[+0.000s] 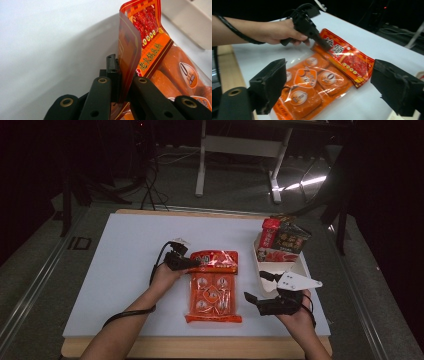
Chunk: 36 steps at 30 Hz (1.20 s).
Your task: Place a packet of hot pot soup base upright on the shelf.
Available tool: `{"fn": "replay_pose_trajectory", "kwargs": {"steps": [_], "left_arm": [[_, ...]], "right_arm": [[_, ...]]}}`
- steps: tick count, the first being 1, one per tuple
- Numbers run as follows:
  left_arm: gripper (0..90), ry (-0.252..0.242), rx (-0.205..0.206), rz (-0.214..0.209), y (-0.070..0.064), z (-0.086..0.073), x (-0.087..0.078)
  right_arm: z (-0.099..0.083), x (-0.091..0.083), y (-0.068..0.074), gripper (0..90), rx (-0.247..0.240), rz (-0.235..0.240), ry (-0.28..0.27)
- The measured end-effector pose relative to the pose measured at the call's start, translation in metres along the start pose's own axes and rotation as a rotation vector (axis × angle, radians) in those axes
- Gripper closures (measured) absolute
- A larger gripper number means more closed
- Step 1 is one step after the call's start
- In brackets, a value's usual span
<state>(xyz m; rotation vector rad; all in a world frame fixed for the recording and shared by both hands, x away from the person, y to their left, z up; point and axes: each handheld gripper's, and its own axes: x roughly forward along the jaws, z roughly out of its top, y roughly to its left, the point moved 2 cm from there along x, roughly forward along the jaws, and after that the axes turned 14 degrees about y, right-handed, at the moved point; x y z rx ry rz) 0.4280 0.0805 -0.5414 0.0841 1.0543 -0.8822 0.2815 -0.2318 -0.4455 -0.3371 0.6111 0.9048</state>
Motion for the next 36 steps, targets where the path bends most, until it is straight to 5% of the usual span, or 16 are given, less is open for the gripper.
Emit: {"fn": "replay_pose_trajectory", "kwargs": {"steps": [14, 23, 31, 32, 36], "left_arm": [[89.4, -0.148, 0.115, -0.051, -0.038, 0.01, -0.05], [89.7, -0.189, 0.169, -0.099, -0.055, 0.007, -0.07], [89.8, -0.222, 0.214, -0.099, -0.069, 0.002, -0.08], [89.8, -0.227, 0.258, -0.101, -0.079, 0.001, -0.087], [89.8, -0.24, 0.301, -0.123, -0.086, -0.003, -0.094]], "right_arm": [[0.003, -0.009, -0.007, 11.7, 0.035, -0.039, -0.03], [0.004, -0.009, -0.009, 14.4, 0.058, -0.047, -0.03], [0.006, -0.014, -0.013, 13.8, 0.067, -0.068, -0.053], [0.008, -0.014, -0.015, 14.6, 0.07, -0.066, -0.05], [0.011, -0.012, -0.017, 14.6, 0.071, -0.06, -0.044]]}}
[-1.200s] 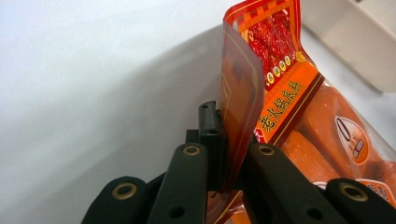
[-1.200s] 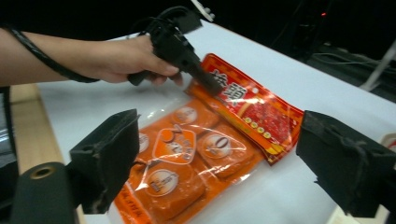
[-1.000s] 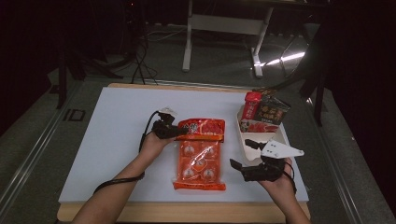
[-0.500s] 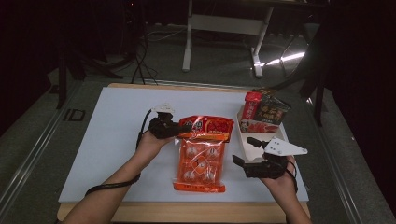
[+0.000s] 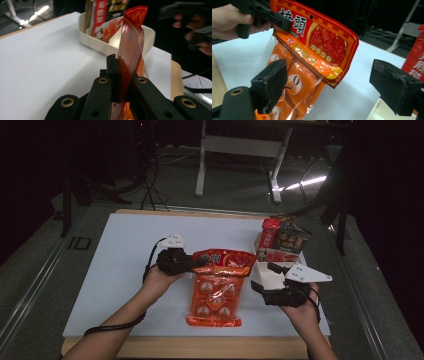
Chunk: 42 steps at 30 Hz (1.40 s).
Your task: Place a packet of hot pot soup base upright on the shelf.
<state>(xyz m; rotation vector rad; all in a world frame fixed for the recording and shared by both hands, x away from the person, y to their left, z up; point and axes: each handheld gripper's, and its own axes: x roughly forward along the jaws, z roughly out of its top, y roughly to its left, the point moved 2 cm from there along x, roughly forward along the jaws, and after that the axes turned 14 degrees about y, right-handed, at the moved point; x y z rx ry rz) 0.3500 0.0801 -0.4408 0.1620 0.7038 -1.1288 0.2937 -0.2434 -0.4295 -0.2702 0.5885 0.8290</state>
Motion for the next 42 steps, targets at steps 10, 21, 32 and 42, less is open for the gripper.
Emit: {"fn": "replay_pose_trajectory", "kwargs": {"steps": [10, 21, 32, 42], "left_arm": [[89.7, -0.049, 0.087, -0.067, -0.018, -0.006, -0.012], [89.4, -0.068, 0.091, -0.069, -0.025, -0.008, -0.013], [87.9, -0.065, 0.095, -0.048, -0.027, -0.011, -0.015], [85.4, -0.088, 0.113, -0.067, -0.032, -0.013, -0.027]], "right_arm": [[0.008, 0.027, -0.004, 17.7, -0.005, 0.083, 0.052], [0.009, 0.046, -0.002, 59.0, -0.051, 0.237, 0.111], [0.011, 0.042, 0.005, 89.6, -0.094, 0.286, 0.172], [0.023, 0.025, 0.017, 90.0, -0.1, 0.326, 0.141]]}}
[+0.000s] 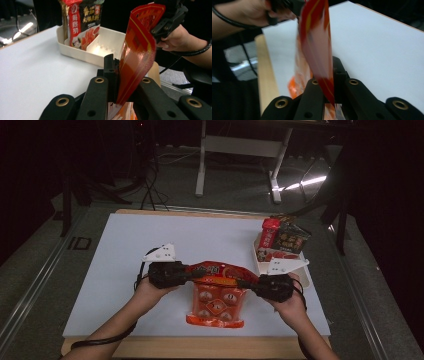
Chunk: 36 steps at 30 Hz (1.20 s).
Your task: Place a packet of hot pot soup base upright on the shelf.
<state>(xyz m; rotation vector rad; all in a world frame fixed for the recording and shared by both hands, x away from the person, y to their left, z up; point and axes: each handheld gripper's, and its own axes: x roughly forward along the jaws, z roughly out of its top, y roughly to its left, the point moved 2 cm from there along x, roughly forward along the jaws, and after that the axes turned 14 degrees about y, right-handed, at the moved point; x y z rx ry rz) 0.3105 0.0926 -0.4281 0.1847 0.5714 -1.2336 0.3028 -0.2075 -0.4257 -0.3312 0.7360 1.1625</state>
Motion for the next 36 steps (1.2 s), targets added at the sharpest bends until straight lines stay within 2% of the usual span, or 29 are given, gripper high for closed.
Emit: {"fn": "replay_pose_trajectory", "kwargs": {"steps": [4, 8, 14, 15, 16, 19, 20, 21, 23, 24, 25, 26, 30, 36], "left_arm": [[85.2, -0.021, 0.009, 0.004, -0.004, 0.004, -0.005], [77.5, -0.041, 0.014, 0.014, -0.007, 0.007, -0.007], [54.8, -0.08, 0.003, 0.032, -0.009, 0.012, -0.009], [54.8, -0.081, 0.003, 0.036, -0.01, 0.012, -0.009], [46.5, -0.087, 0.004, 0.042, -0.01, 0.012, -0.009], [39.0, -0.1, -0.015, 0.049, -0.009, 0.011, -0.011], [39.0, -0.108, -0.027, 0.056, -0.008, 0.01, -0.012], [33.1, -0.111, -0.035, 0.06, -0.008, 0.009, -0.013], [27.7, -0.123, -0.064, 0.031, -0.005, 0.006, -0.014], [23.6, -0.123, -0.064, 0.031, -0.005, 0.006, -0.014], [23.6, -0.123, -0.064, 0.031, -0.005, 0.006, -0.014], [17.3, -0.118, -0.075, 0.017, -0.005, 0.003, -0.013], [14.5, -0.113, -0.058, 0.039, -0.007, 0.0, -0.014], [4.9, -0.104, -0.053, 0.058, -0.009, -0.002, -0.015]], "right_arm": [[0.006, -0.009, 0.006, 90.0, -0.006, 0.015, -0.025], [0.013, -0.018, 0.009, 90.0, -0.01, 0.008, -0.048], [0.024, -0.03, 0.009, 90.0, -0.033, -0.009, -0.06], [0.024, -0.03, 0.009, 90.0, -0.033, -0.009, -0.06], [0.027, -0.033, 0.007, 90.0, -0.035, -0.02, -0.068], [0.031, -0.04, 0.004, 90.0, -0.026, -0.023, -0.081], [0.031, -0.04, 0.004, 90.0, -0.026, -0.023, -0.081], [0.033, -0.044, 0.003, 90.0, -0.022, -0.026, -0.097], [0.036, -0.049, 0.003, 90.0, -0.018, -0.029, -0.113], [0.036, -0.049, 0.003, 90.0, -0.018, -0.029, -0.113], [0.038, -0.052, 0.003, 90.0, -0.018, -0.031, -0.122], [0.042, -0.057, 0.002, 90.0, -0.022, -0.04, -0.135], [0.05, -0.067, 0.002, 90.0, -0.024, -0.059, -0.156], [0.063, -0.084, -0.001, 90.0, -0.023, -0.101, -0.181]]}}
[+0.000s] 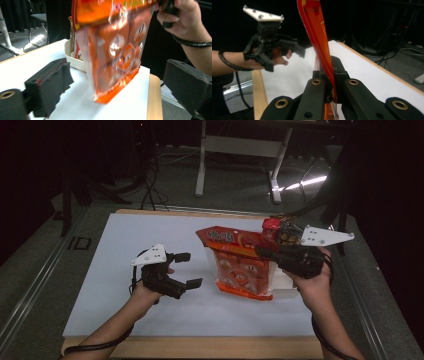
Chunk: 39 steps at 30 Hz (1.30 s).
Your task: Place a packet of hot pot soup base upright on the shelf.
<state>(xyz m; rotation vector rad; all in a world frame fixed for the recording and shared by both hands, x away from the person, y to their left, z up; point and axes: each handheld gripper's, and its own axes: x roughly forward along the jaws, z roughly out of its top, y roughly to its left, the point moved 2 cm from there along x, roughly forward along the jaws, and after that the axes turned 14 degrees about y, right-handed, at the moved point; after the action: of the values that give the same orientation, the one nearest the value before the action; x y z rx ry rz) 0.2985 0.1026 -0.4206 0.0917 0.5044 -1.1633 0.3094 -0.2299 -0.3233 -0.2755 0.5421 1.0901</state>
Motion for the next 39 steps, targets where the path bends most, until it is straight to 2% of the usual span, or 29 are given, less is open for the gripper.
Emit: {"fn": "replay_pose_trajectory", "kwargs": {"steps": [1, 8, 9, 18, 22, 25, 29, 39], "left_arm": [[1.8, -0.001, -0.002, 0.003, 0.0, -0.001, -0.001], [1.7, -0.013, -0.011, 0.019, 0.002, -0.005, -0.004], [1.7, -0.024, -0.025, 0.032, 0.004, -0.011, -0.008], [1.7, -0.004, -0.013, 0.045, 0.005, -0.025, -0.014], [1.7, -0.022, -0.017, 0.047, 0.004, -0.038, -0.016], [1.7, 0.004, -0.001, 0.068, 0.003, -0.046, -0.016], [1.7, 0.023, -0.027, 0.076, 0.005, -0.06, -0.017], [1.7, 0.036, -0.076, 0.12, 0.013, -0.09, -0.023]], "right_arm": [[0.002, -0.002, -0.001, 90.0, 0.002, -0.01, -0.004], [0.013, -0.017, -0.01, 90.0, 0.005, -0.046, -0.026], [0.018, -0.029, -0.017, 90.0, 0.012, -0.079, -0.043], [0.02, -0.053, -0.035, 90.0, 0.042, -0.155, -0.063], [0.014, -0.064, -0.047, 90.0, 0.071, -0.185, -0.068], [0.008, -0.068, -0.055, 90.0, 0.092, -0.205, -0.064], [-0.002, -0.071, -0.065, 90.0, 0.122, -0.228, -0.053], [-0.029, -0.058, -0.088, 90.0, 0.19, -0.227, -0.014]]}}
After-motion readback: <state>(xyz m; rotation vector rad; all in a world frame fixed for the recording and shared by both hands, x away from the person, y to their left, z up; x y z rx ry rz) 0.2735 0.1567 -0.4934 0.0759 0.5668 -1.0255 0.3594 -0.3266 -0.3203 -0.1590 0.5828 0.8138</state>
